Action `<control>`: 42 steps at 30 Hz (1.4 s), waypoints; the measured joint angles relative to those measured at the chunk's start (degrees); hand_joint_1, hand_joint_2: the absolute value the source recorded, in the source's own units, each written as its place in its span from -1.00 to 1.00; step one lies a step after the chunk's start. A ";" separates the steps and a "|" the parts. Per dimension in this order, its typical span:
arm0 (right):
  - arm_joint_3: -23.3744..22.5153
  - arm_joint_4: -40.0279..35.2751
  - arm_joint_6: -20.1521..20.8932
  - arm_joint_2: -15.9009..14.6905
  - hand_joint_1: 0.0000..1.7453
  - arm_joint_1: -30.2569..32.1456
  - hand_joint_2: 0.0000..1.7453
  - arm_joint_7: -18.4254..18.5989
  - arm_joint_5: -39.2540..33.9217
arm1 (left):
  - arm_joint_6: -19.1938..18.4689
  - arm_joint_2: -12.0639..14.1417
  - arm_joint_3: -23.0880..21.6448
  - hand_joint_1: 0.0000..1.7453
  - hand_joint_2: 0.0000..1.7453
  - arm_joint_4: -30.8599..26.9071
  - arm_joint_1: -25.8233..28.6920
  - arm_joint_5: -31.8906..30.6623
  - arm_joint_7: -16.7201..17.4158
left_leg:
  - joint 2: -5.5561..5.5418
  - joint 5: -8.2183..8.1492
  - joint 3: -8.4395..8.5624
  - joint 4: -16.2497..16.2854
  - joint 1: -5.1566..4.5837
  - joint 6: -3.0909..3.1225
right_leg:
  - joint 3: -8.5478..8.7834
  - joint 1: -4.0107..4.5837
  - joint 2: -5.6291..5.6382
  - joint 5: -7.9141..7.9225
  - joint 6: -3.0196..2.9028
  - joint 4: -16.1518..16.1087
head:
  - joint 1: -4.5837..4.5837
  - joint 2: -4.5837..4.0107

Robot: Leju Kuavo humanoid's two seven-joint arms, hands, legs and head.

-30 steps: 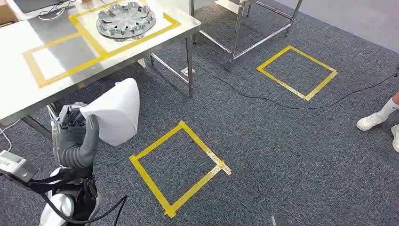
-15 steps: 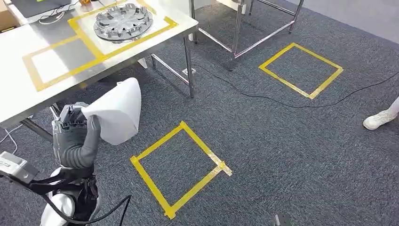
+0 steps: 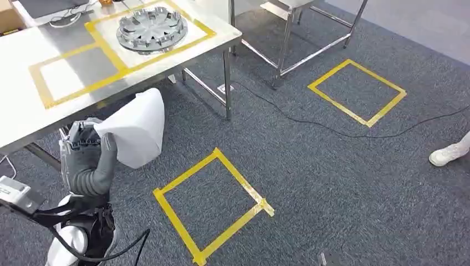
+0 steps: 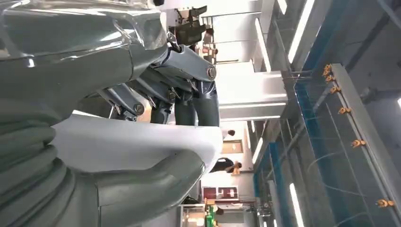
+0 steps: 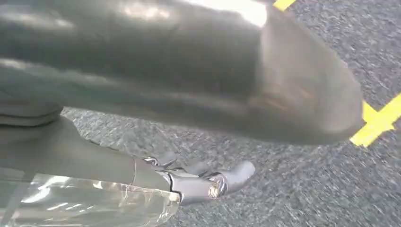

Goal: Take the parts from the cabinet and place them on the table.

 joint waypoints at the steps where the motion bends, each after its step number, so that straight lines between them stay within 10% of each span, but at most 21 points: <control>1: 0.00 0.00 -0.02 -0.07 -1.00 0.11 -1.00 0.02 -0.04 | -0.04 0.00 -0.02 1.00 1.00 0.00 0.11 -0.02 0.00 | -0.19 -0.36 0.23 0.01 0.01 -0.07 | -2.87 -0.05 0.00 -1.34 0.17 3.65 | 0.07 0.00; 2: 0.00 0.00 -0.02 -0.13 -1.00 0.39 -1.00 0.04 -0.07 | -0.07 -0.02 -0.02 1.00 1.00 0.00 0.25 -0.02 0.02 | -0.42 -0.79 0.68 0.01 0.06 -0.27 | -4.79 -0.20 0.00 -1.60 0.82 5.03 | 0.09 0.00; 5: 0.02 0.00 -0.07 -0.33 -1.00 0.56 -1.00 0.04 -0.07 | -0.07 -0.02 -0.02 1.00 1.00 0.00 0.32 -0.26 0.02 | -0.70 -2.05 2.34 0.06 0.30 -0.84 | -3.60 -0.61 -0.03 1.61 1.77 -1.63 | 0.09 0.00; 8: 0.04 0.02 -0.07 -0.40 -1.00 0.67 -1.00 0.04 -0.07 | -0.09 -0.02 -0.02 1.00 1.00 0.02 0.27 -0.52 0.00 | -0.60 -4.27 4.23 0.54 0.18 -1.92 | 0.18 -1.12 -0.54 10.05 3.45 -13.59 | 0.42 -0.02; 9: 0.04 0.04 -0.07 -0.48 -1.00 0.44 -1.00 0.13 -0.09 | -0.09 -0.02 0.00 1.00 1.00 0.04 0.29 -0.55 0.00 | -0.66 -4.78 4.04 0.32 0.13 -2.29 | 0.39 -0.68 -0.41 9.10 1.15 -13.56 | 0.42 0.00; 10: 0.04 0.00 -0.07 -0.44 -1.00 0.47 -1.00 0.09 -0.13 | -0.09 -0.02 -0.02 1.00 1.00 0.00 0.18 -0.57 0.02 | -0.64 -4.99 4.00 -0.09 0.17 -2.72 | 0.76 -0.42 -0.32 9.41 0.37 -13.50 | 0.13 0.00; 13: 0.04 0.00 -0.07 -0.35 -1.00 0.54 -1.00 0.07 -0.11 | -0.11 -0.02 -0.02 1.00 1.00 -0.02 0.25 -0.59 0.02 | -0.40 -4.05 3.13 3.33 0.42 -3.25 | 1.86 -0.81 -0.04 8.95 -0.64 -13.87 | 0.22 0.00; 15: 0.04 0.00 -0.07 -0.44 -1.00 0.47 -1.00 0.07 -0.11 | -0.09 0.00 0.00 1.00 1.00 -0.02 0.09 -0.61 -0.06 | -0.16 -3.19 -3.26 13.01 0.65 -3.77 | 2.57 -0.74 0.08 8.15 -1.27 -13.95 | 0.05 0.00; 18: 0.04 0.00 -0.07 -0.46 -1.00 0.68 -1.00 0.07 -0.11 | -0.09 0.00 -0.02 1.00 1.00 -0.02 0.36 -0.61 -0.07 | -0.13 -10.99 -10.57 20.45 0.79 -4.16 | 4.16 -0.35 0.41 6.52 -1.62 -13.95 | 0.00 0.00; 19: 0.04 0.00 -0.07 -0.48 -1.00 0.69 -1.00 0.07 -0.11 | -0.09 0.02 0.00 1.00 1.00 -0.02 0.36 -0.61 -0.04 | -0.13 -11.13 -11.11 19.45 0.78 -4.06 | 4.92 -0.17 0.56 5.95 -1.67 -13.95 | -0.02 0.00; 21: 0.04 0.00 -0.07 -0.48 -1.00 0.64 -1.00 0.07 -0.09 | -0.09 0.02 0.02 1.00 1.00 -0.02 0.36 -0.61 -0.04 | -0.14 -6.24 -9.51 12.01 0.58 -3.14 | 6.79 0.49 0.73 4.73 -1.75 -14.03 | -0.02 0.00; 23: 0.09 0.00 -0.07 0.07 -1.00 0.65 -1.00 0.07 -0.07 | -0.09 0.02 0.00 1.00 1.00 -0.02 0.32 -0.61 -0.07 | 0.19 2.86 -7.02 3.00 -0.77 -0.39 | 7.42 0.50 0.74 3.70 -1.93 -14.23 | 0.13 0.00; 24: 0.09 0.00 -0.02 0.15 -1.00 0.43 -1.00 0.11 -0.09 | -0.09 0.02 0.04 1.00 1.00 -0.02 0.39 -0.61 -0.07 | -1.16 3.31 -6.96 2.32 -1.09 0.05 | 8.04 0.94 1.09 3.19 -1.50 -14.38 | 0.33 0.00; 29: 0.13 -0.02 -0.02 0.17 -1.00 0.24 -1.00 0.09 -0.04 | -0.09 0.00 0.00 1.00 1.00 -0.24 0.26 -0.61 -0.11 | -1.00 3.68 -2.65 -0.58 -0.72 0.70 | 8.65 1.12 0.78 2.40 -0.47 -11.83 | 0.53 -0.02; 32: 0.13 0.00 -0.02 -0.13 -1.00 -0.10 -1.00 0.04 -0.07 | -0.11 -0.07 0.00 1.00 1.00 -0.31 0.29 -0.61 -0.09 | -1.00 2.67 -2.20 -0.54 -0.69 0.81 | 0.19 0.46 0.72 -2.00 -0.44 1.18 | 0.52 0.00; 34: 0.13 0.00 -0.02 -0.22 -1.00 0.19 -1.00 0.09 -0.07 | -0.09 -0.09 0.00 1.00 1.00 -0.28 0.42 -0.61 -0.09 | -1.27 1.91 -1.54 -0.45 -0.62 0.53 | -2.97 0.00 0.65 -3.34 0.26 3.55 | 0.55 0.00; 38: 0.13 0.00 -0.02 -0.42 -1.00 0.30 -1.00 0.09 -0.04 | -0.09 -0.07 0.00 1.00 1.00 -0.28 0.47 -0.61 -0.09 | -1.33 -0.86 0.12 0.39 -0.41 -0.84 | 2.35 -1.16 0.19 7.65 3.57 -13.57 | 0.66 0.00; 40: 0.13 0.02 -0.02 -0.44 -1.00 0.19 -1.00 0.09 -0.07 | -0.09 -0.07 0.00 1.00 1.00 -0.30 0.42 -0.61 -0.07 | -1.36 -1.78 0.57 1.09 -0.55 -1.54 | 2.58 -0.45 0.00 7.29 0.79 -13.46 | 0.61 0.00; 42: 0.15 0.02 -0.02 -0.37 -1.00 0.34 -1.00 0.09 -0.04 | -0.09 -0.07 0.00 1.00 1.00 -0.33 0.55 -0.61 -0.02 | -1.33 -2.00 0.72 1.38 -0.45 -1.93 | 2.36 -0.39 0.04 7.58 0.09 -13.51 | 0.55 0.00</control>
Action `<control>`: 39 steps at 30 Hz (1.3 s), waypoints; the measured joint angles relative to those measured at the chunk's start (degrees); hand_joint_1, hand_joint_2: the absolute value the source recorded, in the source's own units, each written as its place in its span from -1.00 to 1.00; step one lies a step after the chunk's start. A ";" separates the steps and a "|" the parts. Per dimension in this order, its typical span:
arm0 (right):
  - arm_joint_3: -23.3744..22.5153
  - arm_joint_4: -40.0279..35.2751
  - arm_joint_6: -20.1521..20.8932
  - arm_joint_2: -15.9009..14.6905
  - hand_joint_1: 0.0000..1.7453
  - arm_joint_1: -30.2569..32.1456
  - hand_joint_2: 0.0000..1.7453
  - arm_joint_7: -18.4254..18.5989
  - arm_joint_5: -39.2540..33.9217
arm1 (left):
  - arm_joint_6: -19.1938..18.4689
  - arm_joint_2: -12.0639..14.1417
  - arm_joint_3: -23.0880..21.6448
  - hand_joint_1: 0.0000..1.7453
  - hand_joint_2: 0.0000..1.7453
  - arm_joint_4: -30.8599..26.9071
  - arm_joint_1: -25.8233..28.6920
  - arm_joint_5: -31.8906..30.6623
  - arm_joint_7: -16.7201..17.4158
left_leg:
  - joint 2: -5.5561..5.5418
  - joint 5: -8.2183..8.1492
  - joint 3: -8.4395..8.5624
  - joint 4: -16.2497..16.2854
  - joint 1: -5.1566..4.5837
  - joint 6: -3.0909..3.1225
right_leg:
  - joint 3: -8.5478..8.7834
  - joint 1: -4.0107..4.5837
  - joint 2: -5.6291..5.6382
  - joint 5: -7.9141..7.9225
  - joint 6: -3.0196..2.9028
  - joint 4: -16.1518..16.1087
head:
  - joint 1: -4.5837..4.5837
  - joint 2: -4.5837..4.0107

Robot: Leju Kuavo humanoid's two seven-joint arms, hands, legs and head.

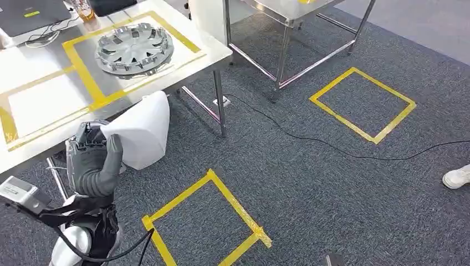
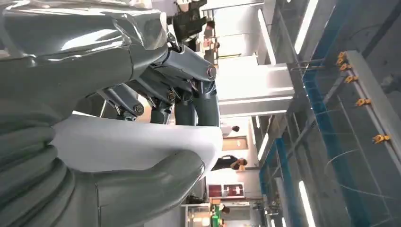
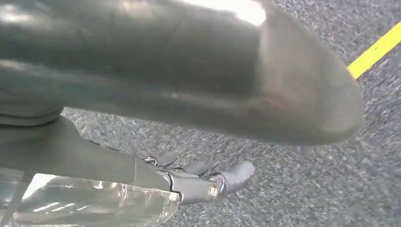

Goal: Take the parts from the cabinet and place them on the table.

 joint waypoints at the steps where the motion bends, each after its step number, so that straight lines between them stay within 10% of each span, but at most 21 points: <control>1: 0.00 -0.02 0.00 0.02 -1.00 -0.04 -1.00 0.00 0.00 | 0.00 0.00 0.00 1.00 1.00 0.00 -0.02 0.00 0.00 | 0.07 -0.13 -0.28 0.43 0.10 -0.09 | 0.46 -0.48 0.13 -0.08 -0.16 -0.08 | 0.00 0.00; 7: -0.02 0.00 0.02 -0.04 -1.00 0.07 -1.00 0.00 -0.02 | 0.04 0.07 0.02 1.00 1.00 -0.02 -0.04 0.00 -0.02 | 1.19 -6.50 -13.10 19.54 0.92 -1.58 | 2.69 0.09 0.23 -2.18 -1.21 -0.23 | -0.20 0.00; 9: -0.02 0.00 0.02 -0.04 -1.00 0.16 -1.00 0.00 -0.02 | 0.07 0.07 0.02 1.00 1.00 -0.02 -0.05 0.00 -0.02 | 1.19 -1.98 -11.70 13.65 0.86 -1.13 | 4.11 0.43 0.35 -3.11 -1.23 -0.24 | -0.20 0.00; 11: -0.02 -0.02 0.02 0.02 -1.00 0.13 -1.00 0.00 -0.02 | 0.07 0.07 0.02 1.00 1.00 -0.04 -0.08 0.00 -0.02 | 1.28 5.03 -7.50 3.01 0.36 0.53 | 5.48 0.79 0.37 -4.06 -1.25 -0.43 | -0.17 0.00; 12: 0.04 -0.02 0.09 0.70 -1.00 0.08 -1.00 0.00 0.00 | 0.07 0.07 0.02 1.00 1.00 -0.04 -0.10 0.00 -0.02 | 1.38 5.67 -6.93 1.39 -0.18 1.39 | 5.71 0.67 0.36 -4.41 -1.16 -0.44 | 0.21 0.00; 17: 0.02 -0.02 0.07 0.61 -1.00 -0.14 -1.00 0.04 -0.02 | 0.09 0.02 0.02 1.00 1.00 -0.26 -0.10 -0.02 0.00 | 1.31 5.28 -3.40 -1.92 -0.20 2.59 | 6.73 0.50 0.04 -4.70 0.10 0.13 | 0.22 0.00; 22: 0.04 -0.02 0.04 0.22 -1.00 -0.10 -1.00 0.00 -0.04 | 0.02 -0.11 0.00 1.00 1.00 -0.24 -0.23 -0.02 -0.02 | 0.87 3.97 -2.32 -1.85 -0.20 2.62 | -5.36 0.31 0.10 -10.46 -0.02 17.80 | 0.50 0.00; 24: 0.04 0.00 0.02 0.02 -1.00 0.09 -1.00 0.00 -0.07 | 0.02 -0.11 0.00 1.00 1.00 -0.13 -0.17 -0.02 -0.02 | 0.62 3.20 -1.27 -1.65 -0.13 2.21 | -4.96 -0.15 0.06 -7.76 1.30 13.29 | 0.48 0.00; 26: 0.04 0.00 0.02 -0.13 -1.00 0.08 -1.00 0.00 -0.07 | 0.02 -0.13 0.00 1.00 1.00 -0.11 -0.21 -0.02 -0.02 | 0.60 1.93 -0.06 -1.02 0.08 1.57 | -1.30 -0.63 0.01 -1.50 3.12 2.56 | 0.50 0.00; 27: 0.07 0.02 0.02 -0.07 -1.00 0.16 -1.00 0.00 -0.07 | 0.07 -0.13 0.00 1.00 1.00 -0.07 -0.21 0.00 -0.04 | 0.61 1.15 -0.13 -0.30 -0.10 1.02 | -0.98 -0.55 -0.36 1.06 2.90 0.21 | 0.48 0.00; 28: 0.07 0.04 0.09 -0.07 -1.00 0.00 -1.00 0.00 -0.04 | 0.11 -0.11 0.00 1.00 1.00 -0.02 -0.21 0.00 -0.02 | 0.47 0.79 -0.25 0.08 -0.14 0.80 | -1.02 -0.30 -0.50 -0.37 1.11 0.04 | 0.52 0.00; 30: 0.09 0.04 0.15 -0.07 -1.00 0.03 -1.00 -0.02 0.11 | 0.15 -0.13 -0.02 1.00 1.00 0.00 -0.21 0.04 -0.04 | 0.53 0.55 -0.62 0.48 -0.18 0.19 | -0.94 -0.01 -0.34 0.64 -0.27 0.26 | 0.37 0.00; 33: 0.42 0.04 0.18 -0.04 -1.00 -0.18 -1.00 -0.02 0.33 | 0.18 -0.11 0.00 1.00 1.00 -0.02 -0.40 0.04 -0.08 | 0.87 -0.80 -2.02 2.92 0.15 -0.75 | -0.17 -0.55 -0.19 0.58 -0.80 0.13 | 0.20 0.00; 37: 0.81 0.04 0.18 -0.11 -1.00 -0.26 -1.00 -0.02 0.50 | 0.37 -0.02 0.00 1.00 1.00 0.00 -0.22 0.07 -0.15 | 1.17 -7.00 -11.72 18.88 1.14 -1.92 | -0.02 -0.22 -0.26 0.04 -1.40 0.16 | 0.09 0.00; 39: 0.94 0.04 0.18 -0.09 -1.00 -0.27 -1.00 -0.02 0.63 | 0.46 0.07 0.00 1.00 1.00 0.00 -0.18 0.09 -0.15 | 1.23 -4.36 -11.73 16.44 1.23 -1.77 | 0.34 -0.08 -0.33 -0.21 -1.40 0.16 | 0.09 0.00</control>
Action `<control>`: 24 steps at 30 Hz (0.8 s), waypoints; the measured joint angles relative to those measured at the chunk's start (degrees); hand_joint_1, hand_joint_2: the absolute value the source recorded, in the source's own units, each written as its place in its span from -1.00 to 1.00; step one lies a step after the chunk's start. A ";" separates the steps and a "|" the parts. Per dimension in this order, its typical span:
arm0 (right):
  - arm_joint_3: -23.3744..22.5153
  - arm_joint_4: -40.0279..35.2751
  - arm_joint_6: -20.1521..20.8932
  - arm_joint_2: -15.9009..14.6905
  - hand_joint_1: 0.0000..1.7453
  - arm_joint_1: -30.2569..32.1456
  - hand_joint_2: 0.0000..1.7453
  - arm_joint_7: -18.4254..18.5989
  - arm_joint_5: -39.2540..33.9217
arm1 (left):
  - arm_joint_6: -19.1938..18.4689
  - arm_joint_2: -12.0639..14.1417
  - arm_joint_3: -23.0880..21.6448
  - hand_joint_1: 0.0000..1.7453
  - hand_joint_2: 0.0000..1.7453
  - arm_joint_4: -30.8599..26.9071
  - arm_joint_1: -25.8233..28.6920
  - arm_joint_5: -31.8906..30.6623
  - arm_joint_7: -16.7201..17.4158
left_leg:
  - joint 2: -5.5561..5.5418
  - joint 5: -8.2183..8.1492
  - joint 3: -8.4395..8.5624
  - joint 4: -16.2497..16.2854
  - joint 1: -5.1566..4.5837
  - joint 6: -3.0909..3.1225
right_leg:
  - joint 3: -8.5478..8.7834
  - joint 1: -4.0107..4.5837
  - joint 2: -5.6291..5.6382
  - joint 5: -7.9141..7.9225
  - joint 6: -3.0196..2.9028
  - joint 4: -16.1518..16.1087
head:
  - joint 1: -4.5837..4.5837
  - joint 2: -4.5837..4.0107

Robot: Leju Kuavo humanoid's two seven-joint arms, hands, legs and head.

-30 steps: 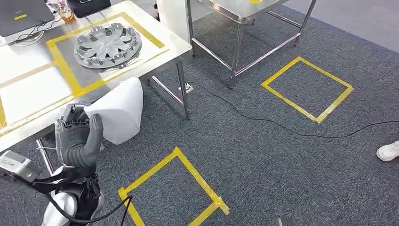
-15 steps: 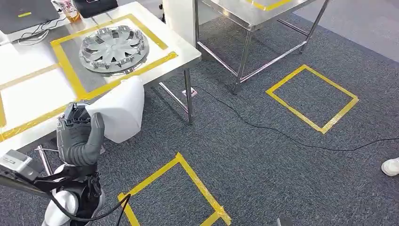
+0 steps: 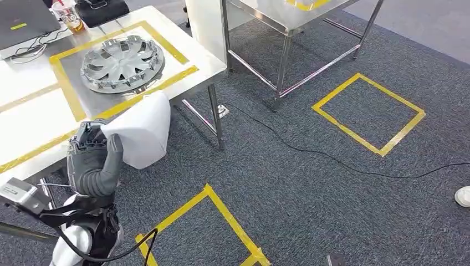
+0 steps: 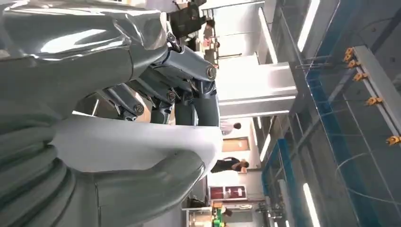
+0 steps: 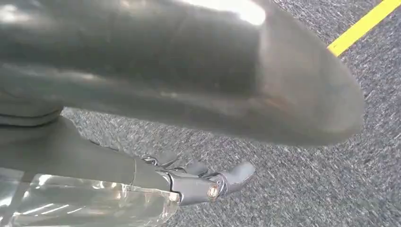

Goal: Take the parts from the cabinet and place them on the table.

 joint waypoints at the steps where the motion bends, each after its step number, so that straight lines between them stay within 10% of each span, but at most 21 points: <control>1: 0.05 0.00 0.00 0.00 -1.00 -0.04 -1.00 0.02 0.11 | 0.07 0.00 0.02 1.00 1.00 0.00 -0.02 0.00 -0.02 | 0.19 2.87 2.00 -4.73 -0.04 0.29 | 0.32 0.10 -0.06 -0.16 0.10 -0.02 | -0.04 0.00; 3: 0.16 -0.02 0.00 0.07 -1.00 -0.07 -1.00 0.02 0.24 | 0.13 0.00 0.04 1.00 1.00 -0.02 -0.11 0.00 -0.09 | 2.44 7.91 6.82 -14.55 -0.83 1.85 | 0.97 0.23 -0.30 -0.42 0.11 -0.13 | 0.00 0.00; 9: 0.46 -0.04 0.00 0.02 -1.00 -0.27 -1.00 0.22 0.48 | 0.20 -0.02 0.04 1.00 1.00 -0.15 -0.18 0.00 -0.24 | 1.38 8.31 8.72 -17.50 -0.93 3.12 | 1.09 0.59 -1.27 -1.58 1.30 0.81 | 0.17 0.00; 12: 0.55 -0.02 0.00 -0.07 -1.00 -0.27 -1.00 0.33 0.57 | 0.22 -0.04 0.04 1.00 1.00 -0.13 -0.16 0.00 -0.26 | 0.17 8.52 8.67 -17.58 -0.97 3.62 | -4.41 0.44 -0.25 -7.07 0.50 12.59 | 0.28 0.00; 14: 0.61 0.00 0.00 -0.26 -1.00 -0.16 -1.00 0.41 0.57 | 0.22 -0.02 0.02 1.00 1.00 -0.04 -0.03 0.00 -0.26 | -1.01 8.52 8.51 -17.38 -1.08 3.60 | -7.34 0.38 -0.01 -8.48 1.08 18.13 | 0.28 0.00; 18: 0.68 0.00 0.00 -0.48 -1.00 -0.31 -1.00 0.42 0.57 | 0.22 -0.02 0.02 1.00 1.00 -0.04 0.01 0.00 -0.24 | -3.00 7.57 8.22 -15.69 -0.95 2.70 | 1.14 -0.53 1.67 -1.75 3.19 0.62 | 0.35 0.00; 23: 0.88 -0.02 0.02 -0.22 -1.00 -0.58 -1.00 0.57 0.57 | 0.22 0.02 0.09 1.00 1.00 -0.09 0.34 0.02 -0.26 | -4.13 6.94 7.28 -14.65 -1.08 1.85 | 1.21 -0.65 1.28 -1.80 1.11 1.08 | 0.26 0.00; 24: 0.92 -0.04 0.02 -0.17 -1.00 -0.66 -1.00 0.57 0.57 | 0.22 0.07 0.11 1.00 1.00 -0.11 0.45 0.02 -0.26 | -2.93 6.28 6.79 -13.82 -1.14 1.44 | 1.33 -0.60 1.09 -1.84 1.00 1.01 | 0.29 0.00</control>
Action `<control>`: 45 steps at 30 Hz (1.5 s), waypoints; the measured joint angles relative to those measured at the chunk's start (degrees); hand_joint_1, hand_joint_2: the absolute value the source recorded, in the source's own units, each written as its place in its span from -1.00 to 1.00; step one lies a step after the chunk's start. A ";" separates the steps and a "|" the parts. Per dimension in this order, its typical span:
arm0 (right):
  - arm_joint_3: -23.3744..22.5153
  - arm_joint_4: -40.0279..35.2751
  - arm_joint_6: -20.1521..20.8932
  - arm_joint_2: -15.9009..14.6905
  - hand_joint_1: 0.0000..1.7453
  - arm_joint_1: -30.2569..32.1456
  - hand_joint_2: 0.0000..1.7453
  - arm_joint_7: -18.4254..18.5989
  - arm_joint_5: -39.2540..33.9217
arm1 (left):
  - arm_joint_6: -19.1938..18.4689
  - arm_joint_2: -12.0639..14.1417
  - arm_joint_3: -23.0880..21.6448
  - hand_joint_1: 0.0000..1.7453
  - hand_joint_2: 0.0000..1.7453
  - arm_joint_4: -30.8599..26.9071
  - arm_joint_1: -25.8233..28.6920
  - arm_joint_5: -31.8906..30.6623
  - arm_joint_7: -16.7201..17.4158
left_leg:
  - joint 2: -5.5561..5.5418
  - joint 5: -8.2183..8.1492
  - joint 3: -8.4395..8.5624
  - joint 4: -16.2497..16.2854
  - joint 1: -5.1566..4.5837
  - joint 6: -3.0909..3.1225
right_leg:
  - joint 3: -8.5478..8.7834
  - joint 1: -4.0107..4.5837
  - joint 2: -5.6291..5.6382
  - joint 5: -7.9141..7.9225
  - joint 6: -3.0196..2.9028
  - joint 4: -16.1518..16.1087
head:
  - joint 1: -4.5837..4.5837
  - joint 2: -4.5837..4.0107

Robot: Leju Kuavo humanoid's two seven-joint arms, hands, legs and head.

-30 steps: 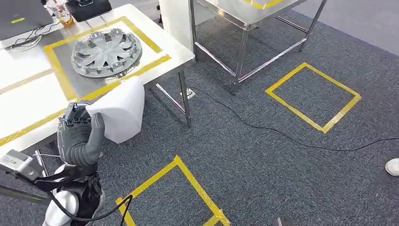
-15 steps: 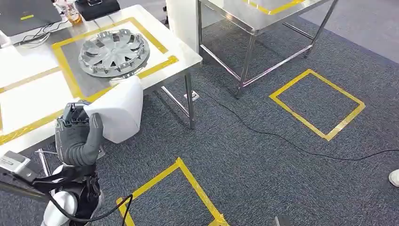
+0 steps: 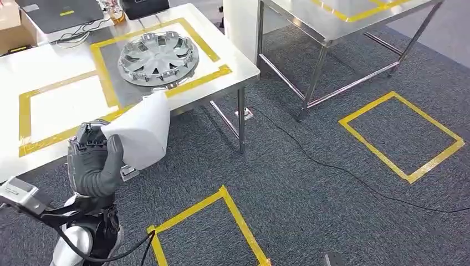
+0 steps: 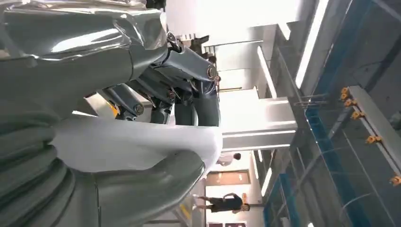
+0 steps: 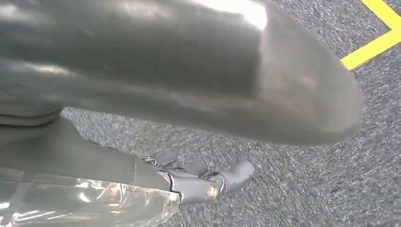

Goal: Take the parts from the cabinet and place them on the table.

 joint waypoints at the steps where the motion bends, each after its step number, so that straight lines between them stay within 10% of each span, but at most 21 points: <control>1: -0.02 0.00 0.00 -0.09 -1.00 0.04 -1.00 0.00 0.00 | 0.00 0.00 0.02 1.00 1.00 -0.05 -0.14 -0.02 -0.02 | 1.29 -1.59 -0.94 2.38 0.12 -0.49 | 0.15 -0.01 -0.22 -0.10 -0.35 0.00 | -0.66 0.00; 5: 0.00 0.02 0.00 -0.09 -1.00 0.17 -1.00 0.00 0.02 | 0.00 0.09 0.04 1.00 1.00 -0.05 0.07 -0.02 -0.02 | 2.90 -7.60 -9.01 18.24 1.18 -1.42 | 0.19 0.25 -1.64 -0.36 -0.75 0.03 | -0.72 0.00; 7: 0.00 0.02 0.00 -0.09 -1.00 0.13 -1.00 0.00 0.02 | 0.02 0.11 0.04 1.00 1.00 -0.05 0.09 0.00 -0.02 | 3.14 -3.83 -6.85 13.14 1.31 -1.34 | 0.52 0.27 -2.27 -0.60 -0.65 0.03 | -0.74 0.00; 9: 0.00 0.02 0.00 -0.02 -1.00 0.10 -1.00 0.00 0.02 | 0.02 0.11 0.11 1.00 1.00 -0.07 0.02 -0.02 -0.02 | 4.72 1.26 -1.18 1.98 1.05 -0.64 | 1.08 0.34 -2.91 -0.90 -0.38 -0.01 | -0.74 0.00; 10: 0.02 0.02 0.00 0.11 -1.00 0.09 -1.00 0.00 0.02 | 0.02 0.11 0.11 1.00 1.00 -0.07 -0.08 -0.02 -0.02 | 6.39 0.42 0.11 -0.55 0.50 -0.42 | 1.19 0.46 -3.21 -1.03 -0.21 -0.07 | -0.63 0.00; 14: 0.06 0.02 -0.02 0.26 -1.00 0.00 -1.00 0.02 0.02 | 0.02 0.13 0.18 1.00 1.00 -0.09 -0.07 0.00 -0.04 | 4.51 0.64 -0.13 -1.17 -0.02 0.61 | 1.81 0.68 -4.80 -1.15 0.95 -0.83 | -0.79 0.00; 16: 0.09 -0.07 -0.02 0.24 -1.00 -0.12 -1.00 0.04 0.06 | 0.02 0.06 0.15 1.00 1.00 -0.31 -0.26 -0.02 -0.07 | 3.71 1.65 1.72 -2.94 0.71 1.50 | 0.88 0.62 -2.56 -2.43 1.02 1.35 | -0.44 0.00; 20: 0.31 -0.02 -0.02 0.15 -1.00 0.16 -1.00 0.31 0.06 | 0.02 0.02 0.13 1.00 1.00 -0.22 -0.37 -0.02 0.00 | 1.63 1.63 1.65 -2.80 0.30 1.89 | -7.89 0.64 -1.00 -7.84 0.67 17.56 | -0.22 0.00; 22: 0.35 0.02 -0.02 0.15 -1.00 0.17 -1.00 0.42 0.06 | 0.13 0.00 0.11 1.00 1.00 -0.20 -0.36 -0.02 -0.02 | 0.81 1.48 1.78 -2.71 0.26 1.86 | -7.12 0.63 -0.99 -5.22 1.62 14.05 | -0.22 0.00; 24: 0.37 0.02 -0.02 0.11 -1.00 -0.10 -1.00 0.42 0.06 | 0.26 0.00 0.11 1.00 1.00 -0.20 -0.38 -0.02 -0.07 | 0.06 1.09 1.88 -2.22 0.30 1.52 | -2.22 0.54 -0.91 -0.07 2.57 2.54 | -0.24 0.00; 25: 0.39 0.02 -0.02 0.09 -1.00 -0.22 -1.00 0.42 0.06 | 0.37 0.00 0.11 1.00 1.00 -0.20 -0.40 -0.02 -0.18 | -0.08 0.77 1.67 -1.80 0.21 1.25 | -1.10 0.55 -0.57 0.81 1.91 -0.34 | -0.22 0.00; 31: 0.48 -0.04 -0.07 0.30 -1.00 -0.39 -1.00 0.39 -0.07 | 0.70 0.09 0.04 1.00 1.00 -0.22 -0.46 -0.02 -0.55 | 1.07 -1.16 0.70 0.27 0.02 -0.15 | -0.45 0.26 -0.66 1.15 -0.21 -0.76 | -0.48 0.00; 34: 0.48 -0.02 -0.09 0.30 -1.00 -0.27 -1.00 0.39 -0.16 | 0.72 0.09 0.02 1.00 1.00 -0.20 -0.53 -0.02 -0.68 | 2.63 -7.38 -5.57 13.18 0.95 -1.27 | -0.45 0.34 -0.81 1.00 -0.43 -0.70 | -0.96 0.00; 36: 0.48 -0.02 -0.09 0.26 -1.00 -0.18 -1.00 0.39 -0.20 | 0.70 0.11 0.00 1.00 1.00 -0.13 -0.47 -0.02 -0.68 | 2.89 -7.72 -7.94 17.40 1.33 -1.55 | -0.43 0.34 -0.96 0.96 -0.44 -0.69 | -0.96 0.00; 40: 0.48 -0.02 -0.09 0.30 -1.00 -0.22 -1.00 0.37 -0.37 | 0.50 0.11 0.00 1.00 1.00 -0.11 -0.61 -0.02 -0.66 | 3.57 0.88 0.86 -0.75 1.42 -0.83 | 0.15 0.33 -0.97 0.81 -0.21 -0.77 | -0.98 0.00; 45: 0.48 -0.06 -0.09 0.33 -1.00 -0.34 -1.00 0.31 -0.66 | 0.35 0.13 0.07 1.00 1.00 -0.20 -0.69 -0.15 -0.50 | 3.06 -0.15 1.60 -2.24 0.70 0.74 | 0.51 0.57 -1.28 0.53 1.61 -1.50 | -0.96 0.00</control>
